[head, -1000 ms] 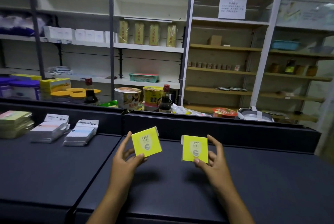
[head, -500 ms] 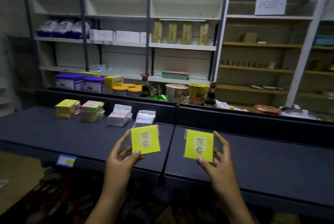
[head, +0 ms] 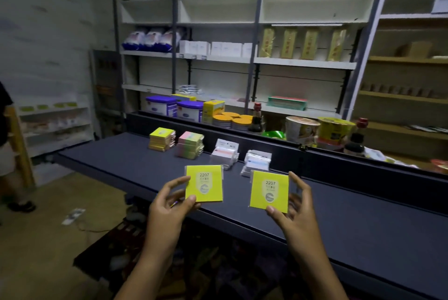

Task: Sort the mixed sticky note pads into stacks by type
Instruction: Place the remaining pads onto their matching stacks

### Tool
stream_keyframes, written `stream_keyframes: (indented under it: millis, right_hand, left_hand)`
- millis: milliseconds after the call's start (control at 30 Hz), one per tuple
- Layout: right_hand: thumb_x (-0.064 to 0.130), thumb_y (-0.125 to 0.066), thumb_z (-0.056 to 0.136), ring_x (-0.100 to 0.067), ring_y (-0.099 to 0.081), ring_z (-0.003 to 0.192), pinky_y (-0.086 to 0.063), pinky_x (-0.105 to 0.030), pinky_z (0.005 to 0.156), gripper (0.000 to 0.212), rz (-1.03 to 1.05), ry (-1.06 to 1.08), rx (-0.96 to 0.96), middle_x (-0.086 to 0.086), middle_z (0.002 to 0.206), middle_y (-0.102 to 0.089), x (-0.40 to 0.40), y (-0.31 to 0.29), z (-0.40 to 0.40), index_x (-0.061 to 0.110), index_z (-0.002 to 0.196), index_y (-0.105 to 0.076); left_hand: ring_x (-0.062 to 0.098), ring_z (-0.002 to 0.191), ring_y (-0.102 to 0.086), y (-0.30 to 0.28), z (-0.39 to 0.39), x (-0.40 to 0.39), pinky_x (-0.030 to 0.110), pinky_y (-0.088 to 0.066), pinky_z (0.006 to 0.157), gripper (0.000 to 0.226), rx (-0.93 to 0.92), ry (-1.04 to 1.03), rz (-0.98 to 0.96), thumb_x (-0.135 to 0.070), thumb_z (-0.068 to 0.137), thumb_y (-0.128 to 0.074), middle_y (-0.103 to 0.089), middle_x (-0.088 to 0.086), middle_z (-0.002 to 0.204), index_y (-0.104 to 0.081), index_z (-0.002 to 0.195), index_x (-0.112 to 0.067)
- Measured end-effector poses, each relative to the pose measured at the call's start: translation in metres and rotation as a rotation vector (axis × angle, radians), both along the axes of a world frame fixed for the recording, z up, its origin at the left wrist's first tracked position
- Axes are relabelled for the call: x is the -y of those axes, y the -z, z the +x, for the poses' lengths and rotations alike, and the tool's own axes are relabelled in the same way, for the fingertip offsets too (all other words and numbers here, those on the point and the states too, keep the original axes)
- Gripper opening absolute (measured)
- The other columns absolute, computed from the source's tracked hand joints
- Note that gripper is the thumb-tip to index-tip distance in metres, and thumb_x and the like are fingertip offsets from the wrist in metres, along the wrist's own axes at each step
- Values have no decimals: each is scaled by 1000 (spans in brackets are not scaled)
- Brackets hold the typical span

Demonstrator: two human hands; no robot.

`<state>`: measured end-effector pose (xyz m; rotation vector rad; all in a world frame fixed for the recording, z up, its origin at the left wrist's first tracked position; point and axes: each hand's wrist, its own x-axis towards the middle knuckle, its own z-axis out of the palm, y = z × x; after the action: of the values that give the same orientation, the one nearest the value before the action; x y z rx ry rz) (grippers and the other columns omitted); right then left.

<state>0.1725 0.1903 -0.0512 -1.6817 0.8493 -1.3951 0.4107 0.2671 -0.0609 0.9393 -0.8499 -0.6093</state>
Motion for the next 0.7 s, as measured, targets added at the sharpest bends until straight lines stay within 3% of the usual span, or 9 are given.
stream_keyframes:
  millis: [133, 333, 567, 700]
  right_hand:
    - [2, -73, 86, 11, -62, 102, -49, -4, 74, 78, -30, -59, -2, 16, 119, -57, 26, -5, 38, 49, 137, -37]
    - [-5, -72, 84, -3, -68, 100, -52, -11, 74, 78, -65, -126, 6, 4, 114, -61, 72, -8, 89, 44, 135, -41]
    - [-2, -74, 83, -11, -65, 110, -56, -24, 85, 80, -90, -164, -8, 6, 121, -61, 118, -14, 126, 48, 135, -38]
    - [-5, -73, 82, 6, -63, 104, -51, -9, 77, 80, -93, -178, -5, 15, 116, -57, 130, -16, 149, 42, 137, -39]
  left_hand:
    - [21, 94, -73, -8, 31, 13, 25, -59, 72, 31, 36, -46, -11, 0, 88, -67, -73, 8, 106, -72, 109, -22]
    - [20, 103, -70, -16, 71, 47, 29, -60, 77, 32, 75, -112, 9, -1, 89, -67, -66, 10, 119, -70, 114, -21]
    - [17, 94, -72, -20, 107, 83, 26, -60, 73, 36, 106, -161, -3, 3, 88, -65, -68, 7, 117, -66, 119, -14]
    - [19, 94, -72, -19, 130, 94, 26, -60, 72, 36, 74, -183, -7, 4, 88, -65, -68, 6, 117, -66, 120, -13]
